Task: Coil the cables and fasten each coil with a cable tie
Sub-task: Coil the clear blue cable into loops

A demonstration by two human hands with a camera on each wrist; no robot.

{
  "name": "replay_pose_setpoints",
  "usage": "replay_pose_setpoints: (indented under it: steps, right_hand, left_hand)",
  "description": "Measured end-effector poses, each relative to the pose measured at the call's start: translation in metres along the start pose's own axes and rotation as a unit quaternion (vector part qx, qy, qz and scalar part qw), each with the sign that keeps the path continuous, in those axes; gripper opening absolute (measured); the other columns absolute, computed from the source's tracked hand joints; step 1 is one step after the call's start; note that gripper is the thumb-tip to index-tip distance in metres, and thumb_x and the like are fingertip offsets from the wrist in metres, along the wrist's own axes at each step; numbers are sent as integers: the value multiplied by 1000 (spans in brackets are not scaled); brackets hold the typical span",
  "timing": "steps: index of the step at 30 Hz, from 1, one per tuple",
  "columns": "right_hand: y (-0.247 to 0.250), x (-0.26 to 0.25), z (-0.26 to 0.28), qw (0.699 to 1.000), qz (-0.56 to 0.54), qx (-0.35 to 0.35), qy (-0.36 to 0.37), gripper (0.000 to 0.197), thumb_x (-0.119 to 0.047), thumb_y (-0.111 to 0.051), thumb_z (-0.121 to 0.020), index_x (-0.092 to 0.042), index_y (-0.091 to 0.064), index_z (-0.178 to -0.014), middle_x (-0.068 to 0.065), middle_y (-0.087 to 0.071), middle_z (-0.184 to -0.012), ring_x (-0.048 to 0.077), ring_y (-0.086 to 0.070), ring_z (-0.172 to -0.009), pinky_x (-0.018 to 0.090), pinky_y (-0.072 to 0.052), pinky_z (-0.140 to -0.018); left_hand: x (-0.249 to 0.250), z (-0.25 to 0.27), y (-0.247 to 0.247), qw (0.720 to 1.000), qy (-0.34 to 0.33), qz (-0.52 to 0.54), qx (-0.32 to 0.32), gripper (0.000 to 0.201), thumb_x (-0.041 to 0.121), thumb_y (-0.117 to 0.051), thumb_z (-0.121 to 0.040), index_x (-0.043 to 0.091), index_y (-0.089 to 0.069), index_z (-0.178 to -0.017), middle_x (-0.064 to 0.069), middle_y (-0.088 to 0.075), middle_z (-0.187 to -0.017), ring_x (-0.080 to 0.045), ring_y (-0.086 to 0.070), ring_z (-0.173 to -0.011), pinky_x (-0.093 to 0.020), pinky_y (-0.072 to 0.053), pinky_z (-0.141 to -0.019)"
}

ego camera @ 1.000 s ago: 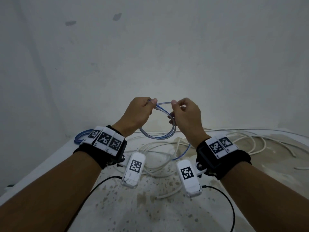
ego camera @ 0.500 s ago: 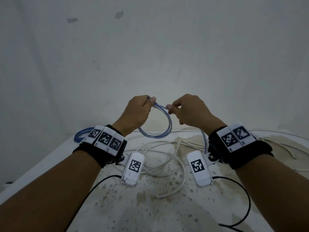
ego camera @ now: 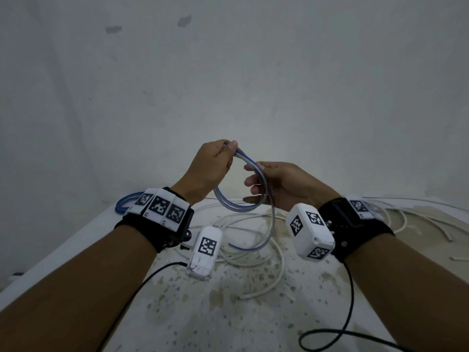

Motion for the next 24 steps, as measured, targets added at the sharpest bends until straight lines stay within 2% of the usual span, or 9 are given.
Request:
replay_pose_setpoints:
  steps: [1,3,6,8,12,15,20,22,24]
  right_hand:
    - [-5,2,1,1000,-3,-16,-10,29,-8,-33,-102,-3,-61,-107,10,-64,-73,19,-57,-55,40,-57,-70]
    - [-8,3,1,999,19,-21,-15,34,-8,-31,-99,-2,-63,-107,6,-52,-65,15,-42,-48,33,-48,-60]
    - [-7,5,-1,998,48,14,-25,43,-34,-34,-103,-5,-65,-96,1,-37,-61,14,-29,-48,29,-36,-55]
    - [-6,4,-3,993,101,52,-5,44,-45,-38,-103,-11,-58,-84,-2,-33,-58,13,-26,-47,27,-33,-52]
    - [-8,6,-6,989,129,74,21,33,-38,-44,-103,-17,-49,-78,-2,-40,-58,13,-31,-46,25,-33,-49]
    - [-9,11,-7,994,93,60,10,32,-37,-44,-103,-16,-52,-81,-5,-29,-54,10,-22,-43,22,-29,-43]
    - [-12,15,-8,997,63,41,7,31,-35,-44,-104,-16,-50,-80,-8,-25,-51,7,-19,-41,19,-22,-42]
    - [-10,15,-9,997,54,54,11,33,-35,-43,-104,-17,-47,-77,-8,-25,-51,7,-18,-41,19,-21,-40]
    - [-2,10,-11,993,18,110,38,33,-34,-43,-104,-18,-46,-75,-7,-25,-50,8,-18,-40,21,-19,-38]
  left_hand:
    - [0,1,0,1000,-8,-21,-5,37,25,-42,-104,6,-63,-80,12,-41,-50,-8,-34,-45,-20,-29,-47]
    - [0,2,0,997,-26,-73,-10,40,27,-42,-104,-3,-64,-87,6,-43,-54,-12,-36,-49,-25,-32,-51]
    - [2,4,1,990,-47,-133,-3,42,25,-42,-104,-6,-62,-84,2,-45,-56,-13,-38,-52,-28,-34,-55]
    - [2,5,0,989,-42,-142,6,42,24,-42,-104,-4,-56,-76,1,-44,-56,-13,-37,-52,-28,-33,-56]
    - [-6,7,0,993,0,-117,18,39,23,-42,-103,10,-48,-67,3,-42,-56,-13,-35,-52,-27,-32,-54]
    - [-18,9,3,998,38,-57,17,40,25,-42,-102,1,-51,-71,6,-40,-54,-16,-33,-54,-31,-30,-55]
    - [-26,10,1,997,77,7,10,41,24,-42,-103,-9,-58,-84,4,-36,-55,-11,-29,-48,-25,-25,-48]
    - [-27,10,0,996,92,0,10,41,30,-43,-103,-4,-65,-94,3,-41,-58,-11,-34,-49,-24,-30,-48]
    - [-25,11,4,994,94,-50,33,39,41,-44,-101,7,-62,-105,2,-54,-73,-14,-51,-59,-29,-45,-58]
Point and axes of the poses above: each hand's wrist, its own z-axis away from the middle knuckle, its own y-axis out of the back of the hand, x = y × z, the point moved 9 cm from there along -z, towards the middle knuckle
